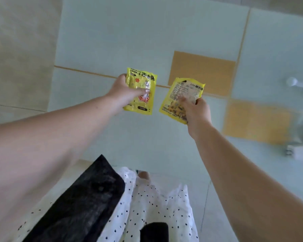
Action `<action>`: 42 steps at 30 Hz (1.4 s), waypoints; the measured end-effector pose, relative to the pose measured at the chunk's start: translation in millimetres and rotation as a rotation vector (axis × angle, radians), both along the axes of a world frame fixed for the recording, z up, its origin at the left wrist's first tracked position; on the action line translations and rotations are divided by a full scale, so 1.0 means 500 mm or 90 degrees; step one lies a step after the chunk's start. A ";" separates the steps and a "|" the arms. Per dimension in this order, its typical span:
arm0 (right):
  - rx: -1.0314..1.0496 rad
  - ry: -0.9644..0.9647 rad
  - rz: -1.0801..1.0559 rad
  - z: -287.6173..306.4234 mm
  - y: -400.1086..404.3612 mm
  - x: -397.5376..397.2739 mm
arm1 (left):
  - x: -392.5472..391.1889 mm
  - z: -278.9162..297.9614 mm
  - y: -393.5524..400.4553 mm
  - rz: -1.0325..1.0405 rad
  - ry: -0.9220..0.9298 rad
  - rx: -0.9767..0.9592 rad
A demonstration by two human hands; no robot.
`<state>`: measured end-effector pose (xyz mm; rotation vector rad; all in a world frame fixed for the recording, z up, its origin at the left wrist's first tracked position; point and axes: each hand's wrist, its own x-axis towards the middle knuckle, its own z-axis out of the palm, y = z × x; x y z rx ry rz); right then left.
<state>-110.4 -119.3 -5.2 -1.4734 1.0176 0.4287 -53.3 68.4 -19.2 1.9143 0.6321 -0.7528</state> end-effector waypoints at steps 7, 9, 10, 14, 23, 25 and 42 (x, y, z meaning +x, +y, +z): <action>0.002 0.005 -0.204 0.055 -0.020 -0.200 | -0.092 0.049 -0.050 -0.150 0.061 -0.135; -0.002 -0.009 -0.271 0.070 -0.007 -0.260 | -0.120 0.058 -0.057 -0.200 0.070 -0.153; -0.004 -0.015 -0.302 0.076 0.002 -0.290 | -0.134 0.063 -0.059 -0.224 0.073 -0.159; 0.018 -0.046 -0.410 0.099 0.052 -0.410 | -0.201 0.088 -0.068 -0.300 0.088 -0.187; 0.039 -0.044 -0.603 0.113 0.193 -0.666 | -0.415 0.086 -0.042 -0.484 0.162 -0.161; 0.042 -0.030 -0.651 0.107 0.231 -0.727 | -0.464 0.080 -0.029 -0.544 0.160 -0.134; -0.029 -0.004 -1.015 0.119 0.720 -1.384 | -1.115 0.119 0.191 -0.982 0.256 -0.143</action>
